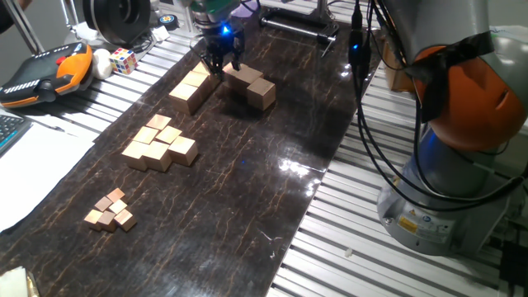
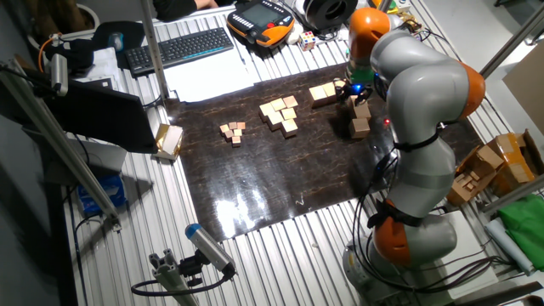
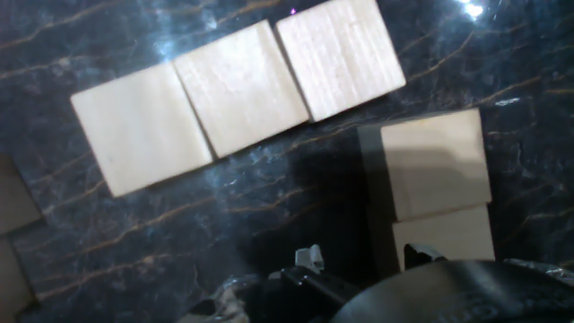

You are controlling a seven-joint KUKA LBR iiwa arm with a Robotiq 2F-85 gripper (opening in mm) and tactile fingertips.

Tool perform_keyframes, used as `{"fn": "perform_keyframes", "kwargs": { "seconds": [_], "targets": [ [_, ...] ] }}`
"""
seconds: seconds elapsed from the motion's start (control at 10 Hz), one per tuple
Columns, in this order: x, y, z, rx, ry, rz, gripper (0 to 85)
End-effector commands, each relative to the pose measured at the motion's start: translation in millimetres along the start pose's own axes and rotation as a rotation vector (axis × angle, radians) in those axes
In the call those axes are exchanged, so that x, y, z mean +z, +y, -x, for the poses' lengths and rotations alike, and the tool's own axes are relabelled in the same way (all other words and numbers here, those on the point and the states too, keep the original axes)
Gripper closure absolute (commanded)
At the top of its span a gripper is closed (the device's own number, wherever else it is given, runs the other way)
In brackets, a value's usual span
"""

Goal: Stack the blocks into a pyramid shape

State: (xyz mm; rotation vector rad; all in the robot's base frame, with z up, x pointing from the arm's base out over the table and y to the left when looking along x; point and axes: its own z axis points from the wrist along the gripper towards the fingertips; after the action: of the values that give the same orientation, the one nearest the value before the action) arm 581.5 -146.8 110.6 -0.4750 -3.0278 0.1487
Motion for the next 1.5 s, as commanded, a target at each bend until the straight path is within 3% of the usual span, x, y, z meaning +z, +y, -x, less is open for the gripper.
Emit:
{"fn": "perform_keyframes", "kwargs": {
  "seconds": [0.0,0.3,0.5,0.6,0.8,1.0,1.4],
  "targets": [
    [0.5,1.1,0.5,-0.004,0.003,0.001,35.7],
    [3.1,10.8,2.2,0.002,-0.005,0.016,38.0],
    [2.4,9.6,4.9,-0.017,-0.012,0.005,35.0],
    [1.2,8.7,5.0,-0.016,0.004,0.024,35.7],
    [2.3,20.8,-0.1,0.014,0.0,0.02,34.0],
    [3.6,26.2,0.8,-0.001,0.001,0.021,38.0],
    [-0.9,36.4,1.5,0.004,0.016,0.027,38.0]
  ]
}}
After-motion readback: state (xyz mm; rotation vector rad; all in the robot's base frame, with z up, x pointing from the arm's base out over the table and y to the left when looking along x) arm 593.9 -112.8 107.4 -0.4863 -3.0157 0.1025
